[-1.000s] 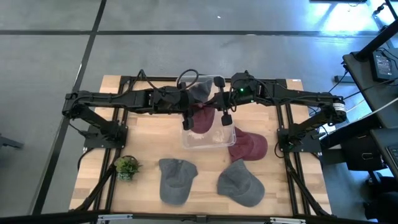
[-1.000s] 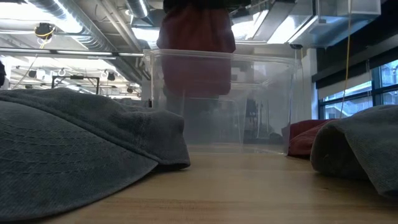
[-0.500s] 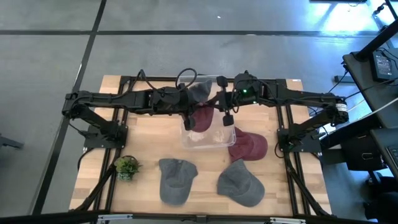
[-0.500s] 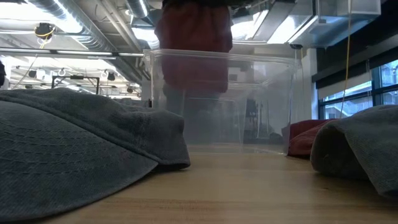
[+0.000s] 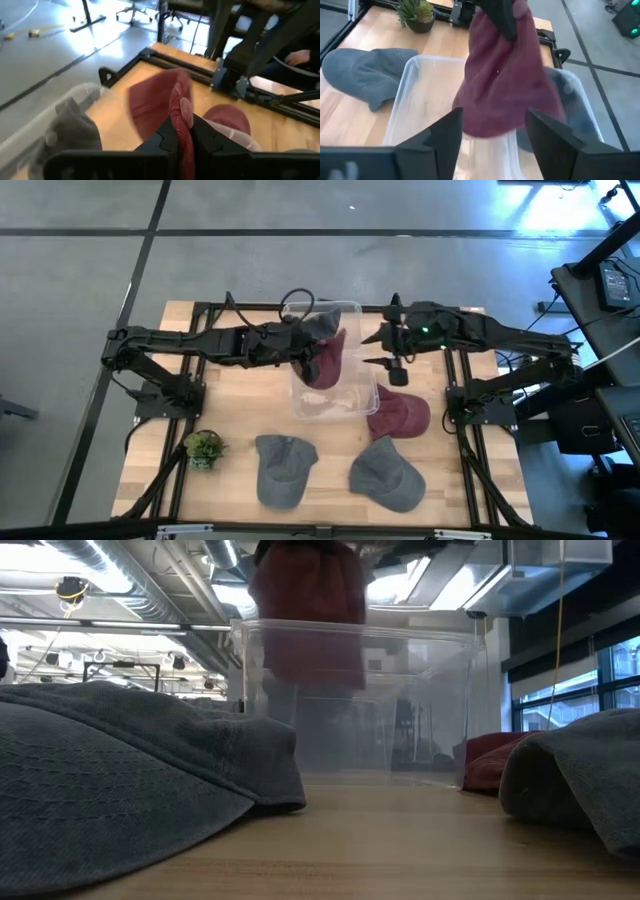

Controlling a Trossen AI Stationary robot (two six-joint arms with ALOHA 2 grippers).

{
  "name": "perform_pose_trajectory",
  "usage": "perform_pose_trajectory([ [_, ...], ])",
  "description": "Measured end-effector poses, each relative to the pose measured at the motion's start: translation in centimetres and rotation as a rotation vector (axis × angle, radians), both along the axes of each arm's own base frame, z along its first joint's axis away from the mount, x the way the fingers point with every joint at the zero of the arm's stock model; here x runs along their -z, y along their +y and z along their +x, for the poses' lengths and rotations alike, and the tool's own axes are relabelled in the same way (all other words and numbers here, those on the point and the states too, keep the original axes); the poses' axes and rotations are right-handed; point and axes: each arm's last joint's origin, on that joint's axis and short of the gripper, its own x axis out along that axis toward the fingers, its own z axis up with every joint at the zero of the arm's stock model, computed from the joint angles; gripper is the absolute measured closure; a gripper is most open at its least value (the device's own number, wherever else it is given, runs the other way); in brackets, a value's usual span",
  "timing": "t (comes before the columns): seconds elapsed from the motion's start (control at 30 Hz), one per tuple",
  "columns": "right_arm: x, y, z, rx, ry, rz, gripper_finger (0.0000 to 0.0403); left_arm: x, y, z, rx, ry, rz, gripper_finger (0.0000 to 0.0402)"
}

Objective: Pick & Place hat
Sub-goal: Put the left red cap into the bottom transparent bin

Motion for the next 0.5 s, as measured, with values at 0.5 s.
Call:
perform_pose_trajectory([
  [0.5, 8.3, 0.9, -6.4, 0.053, -0.299, 0.078, 0.0169, 4.9, -2.2, 3.6, -0.120, 0.083, -0.084, 0.0388],
])
